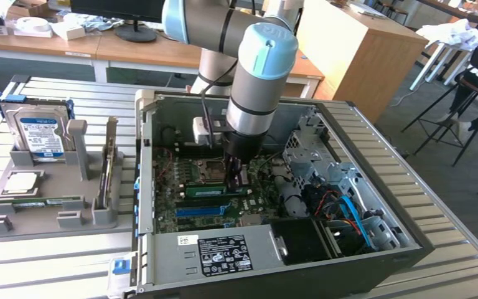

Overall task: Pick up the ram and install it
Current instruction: 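Insert the ram into the slot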

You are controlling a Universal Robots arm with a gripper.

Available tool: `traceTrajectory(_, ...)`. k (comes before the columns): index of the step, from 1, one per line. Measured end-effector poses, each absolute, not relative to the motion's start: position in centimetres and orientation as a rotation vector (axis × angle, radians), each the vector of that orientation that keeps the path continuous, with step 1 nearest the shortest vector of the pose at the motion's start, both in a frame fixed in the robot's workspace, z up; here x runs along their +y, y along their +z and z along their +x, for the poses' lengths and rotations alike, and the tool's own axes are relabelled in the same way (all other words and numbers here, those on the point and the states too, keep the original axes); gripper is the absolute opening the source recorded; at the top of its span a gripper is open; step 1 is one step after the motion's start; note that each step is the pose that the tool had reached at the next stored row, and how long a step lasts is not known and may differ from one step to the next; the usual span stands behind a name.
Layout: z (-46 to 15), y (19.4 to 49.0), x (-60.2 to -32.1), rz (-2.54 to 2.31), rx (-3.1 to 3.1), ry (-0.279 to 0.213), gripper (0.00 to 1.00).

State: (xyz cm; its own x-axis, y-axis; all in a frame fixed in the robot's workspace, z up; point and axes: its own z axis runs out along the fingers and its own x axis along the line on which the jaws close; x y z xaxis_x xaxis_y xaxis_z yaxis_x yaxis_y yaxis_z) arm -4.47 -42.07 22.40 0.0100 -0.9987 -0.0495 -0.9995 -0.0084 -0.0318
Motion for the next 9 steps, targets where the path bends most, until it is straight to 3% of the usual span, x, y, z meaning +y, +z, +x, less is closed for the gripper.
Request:
traceTrajectory(1,-4.47,22.4,-42.07,-2.191,2.171,0.02,0.25)
traceTrajectory(2,-4.47,22.4,-42.07,-2.191,2.171,0.02,0.31)
traceTrajectory(9,-4.47,22.68,-42.07,-2.191,2.171,0.02,0.31)
